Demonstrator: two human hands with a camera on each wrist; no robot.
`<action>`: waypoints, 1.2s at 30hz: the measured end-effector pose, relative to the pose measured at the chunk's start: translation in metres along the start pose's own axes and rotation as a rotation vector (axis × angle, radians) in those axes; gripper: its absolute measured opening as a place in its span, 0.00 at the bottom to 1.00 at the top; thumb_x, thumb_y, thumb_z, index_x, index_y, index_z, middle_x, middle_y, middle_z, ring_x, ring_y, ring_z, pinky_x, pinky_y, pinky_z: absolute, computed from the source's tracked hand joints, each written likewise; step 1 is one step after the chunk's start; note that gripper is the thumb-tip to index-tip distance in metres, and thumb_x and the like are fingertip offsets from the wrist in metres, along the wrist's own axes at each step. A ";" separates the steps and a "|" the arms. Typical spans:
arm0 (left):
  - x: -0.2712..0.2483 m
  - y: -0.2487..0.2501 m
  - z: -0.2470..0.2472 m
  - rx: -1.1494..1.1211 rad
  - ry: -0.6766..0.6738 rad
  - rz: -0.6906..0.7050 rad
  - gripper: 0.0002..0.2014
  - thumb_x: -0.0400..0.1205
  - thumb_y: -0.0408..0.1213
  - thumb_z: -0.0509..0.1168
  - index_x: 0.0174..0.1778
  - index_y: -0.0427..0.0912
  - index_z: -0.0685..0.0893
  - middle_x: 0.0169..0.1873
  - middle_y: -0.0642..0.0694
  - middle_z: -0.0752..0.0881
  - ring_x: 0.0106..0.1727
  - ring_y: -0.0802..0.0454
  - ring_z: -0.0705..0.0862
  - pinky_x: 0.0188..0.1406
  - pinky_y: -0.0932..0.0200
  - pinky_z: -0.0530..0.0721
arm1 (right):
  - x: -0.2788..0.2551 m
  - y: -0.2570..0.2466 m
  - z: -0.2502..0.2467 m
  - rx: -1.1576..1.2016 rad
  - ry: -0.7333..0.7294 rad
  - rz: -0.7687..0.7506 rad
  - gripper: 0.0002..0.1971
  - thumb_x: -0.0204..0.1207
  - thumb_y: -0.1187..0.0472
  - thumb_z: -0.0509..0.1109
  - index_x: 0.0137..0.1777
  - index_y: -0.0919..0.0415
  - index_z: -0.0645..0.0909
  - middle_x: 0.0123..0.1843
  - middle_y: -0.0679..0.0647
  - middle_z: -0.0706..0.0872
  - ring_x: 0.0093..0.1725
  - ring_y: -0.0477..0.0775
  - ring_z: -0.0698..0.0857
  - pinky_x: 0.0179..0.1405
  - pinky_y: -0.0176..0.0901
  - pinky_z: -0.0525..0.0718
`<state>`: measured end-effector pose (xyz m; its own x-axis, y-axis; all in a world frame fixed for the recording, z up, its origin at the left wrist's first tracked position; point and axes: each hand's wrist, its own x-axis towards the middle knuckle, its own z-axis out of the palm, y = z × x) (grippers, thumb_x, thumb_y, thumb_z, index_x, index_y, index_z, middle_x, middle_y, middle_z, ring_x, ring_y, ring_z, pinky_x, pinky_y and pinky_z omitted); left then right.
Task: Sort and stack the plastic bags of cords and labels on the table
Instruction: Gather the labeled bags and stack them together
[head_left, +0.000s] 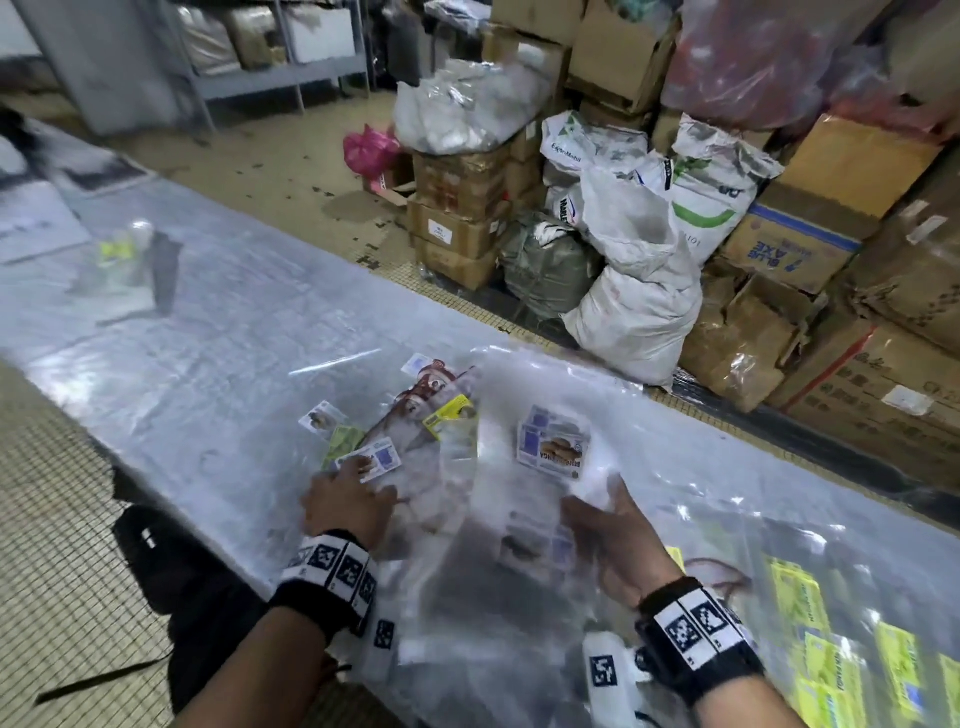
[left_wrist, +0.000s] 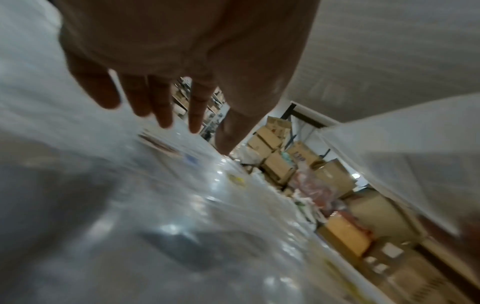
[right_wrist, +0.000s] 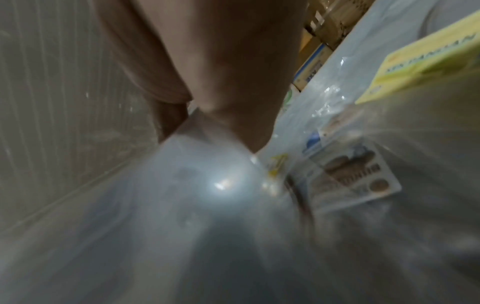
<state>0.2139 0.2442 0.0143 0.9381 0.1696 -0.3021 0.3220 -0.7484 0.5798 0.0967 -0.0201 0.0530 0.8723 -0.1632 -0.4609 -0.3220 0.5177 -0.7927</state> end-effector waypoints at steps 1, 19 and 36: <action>0.005 -0.007 -0.005 0.051 0.025 -0.074 0.25 0.72 0.52 0.71 0.65 0.55 0.76 0.68 0.38 0.72 0.70 0.35 0.70 0.70 0.41 0.70 | 0.006 0.007 0.000 -0.073 0.034 0.015 0.43 0.78 0.75 0.70 0.87 0.51 0.54 0.44 0.64 0.85 0.31 0.58 0.85 0.20 0.41 0.80; 0.030 -0.022 -0.016 -0.549 -0.081 -0.176 0.36 0.64 0.20 0.77 0.67 0.35 0.71 0.42 0.34 0.88 0.35 0.50 0.88 0.28 0.57 0.86 | 0.035 0.045 -0.006 -0.246 0.250 0.115 0.45 0.78 0.80 0.68 0.88 0.52 0.51 0.30 0.55 0.79 0.28 0.49 0.71 0.22 0.36 0.73; -0.079 0.081 -0.035 -1.175 -0.915 0.481 0.47 0.67 0.15 0.72 0.80 0.47 0.66 0.61 0.34 0.74 0.46 0.41 0.88 0.36 0.50 0.88 | 0.023 0.030 -0.021 -0.254 0.239 0.007 0.20 0.79 0.78 0.66 0.59 0.51 0.77 0.44 0.58 0.91 0.40 0.59 0.90 0.37 0.44 0.90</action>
<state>0.1704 0.1920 0.1115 0.7254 -0.6883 -0.0086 0.3508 0.3589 0.8650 0.0991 -0.0257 0.0102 0.7685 -0.3683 -0.5232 -0.4349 0.2990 -0.8494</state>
